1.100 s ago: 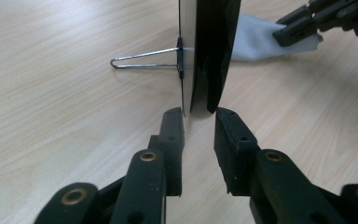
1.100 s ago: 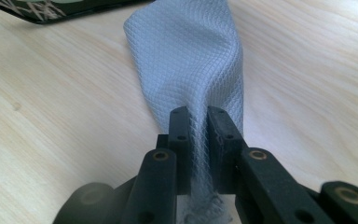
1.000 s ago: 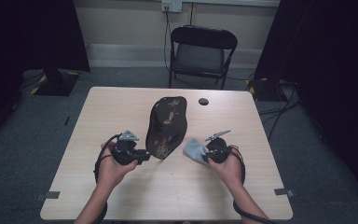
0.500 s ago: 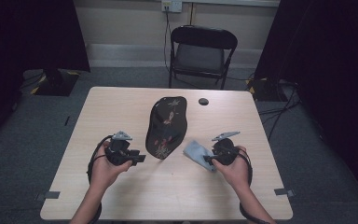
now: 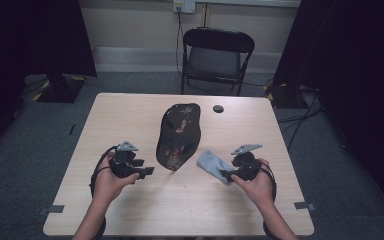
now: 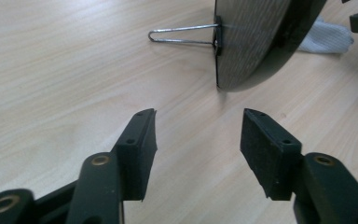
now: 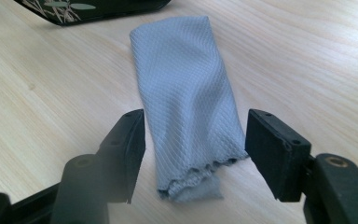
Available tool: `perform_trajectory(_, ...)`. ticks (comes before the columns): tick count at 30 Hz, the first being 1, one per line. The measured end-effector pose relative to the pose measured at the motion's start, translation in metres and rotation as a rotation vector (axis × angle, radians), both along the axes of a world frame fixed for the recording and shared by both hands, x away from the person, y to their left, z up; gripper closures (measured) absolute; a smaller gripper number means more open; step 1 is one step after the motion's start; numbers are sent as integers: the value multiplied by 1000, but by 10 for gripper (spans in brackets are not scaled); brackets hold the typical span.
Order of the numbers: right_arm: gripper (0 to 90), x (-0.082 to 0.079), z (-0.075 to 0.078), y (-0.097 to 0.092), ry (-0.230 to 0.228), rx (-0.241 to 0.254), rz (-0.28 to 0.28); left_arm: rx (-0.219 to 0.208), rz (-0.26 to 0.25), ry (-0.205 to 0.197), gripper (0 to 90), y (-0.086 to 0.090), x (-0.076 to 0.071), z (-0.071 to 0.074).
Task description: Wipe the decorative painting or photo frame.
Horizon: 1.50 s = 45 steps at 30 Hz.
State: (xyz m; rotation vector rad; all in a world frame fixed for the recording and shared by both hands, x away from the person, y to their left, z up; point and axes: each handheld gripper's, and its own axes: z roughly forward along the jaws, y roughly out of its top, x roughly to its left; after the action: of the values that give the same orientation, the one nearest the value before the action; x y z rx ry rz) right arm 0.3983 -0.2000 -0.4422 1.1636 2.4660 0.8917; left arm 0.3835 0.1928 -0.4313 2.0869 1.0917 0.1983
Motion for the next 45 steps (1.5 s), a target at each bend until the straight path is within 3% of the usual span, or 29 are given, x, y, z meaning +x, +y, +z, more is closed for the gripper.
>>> perform_trajectory(17,307,-9,1,-21,-13,33,0,-49,10,17,279,9,3,-6)
perform_trajectory(21,293,-11,-1,-25,-11,38,-7,-42,-2,13,259,12,3,-7)
perform_trajectory(33,242,-17,-7,-40,5,70,-31,-35,-1,21,259,23,2,-11)
perform_trajectory(45,193,-26,-10,-52,4,69,-28,-27,20,25,253,34,0,-16)
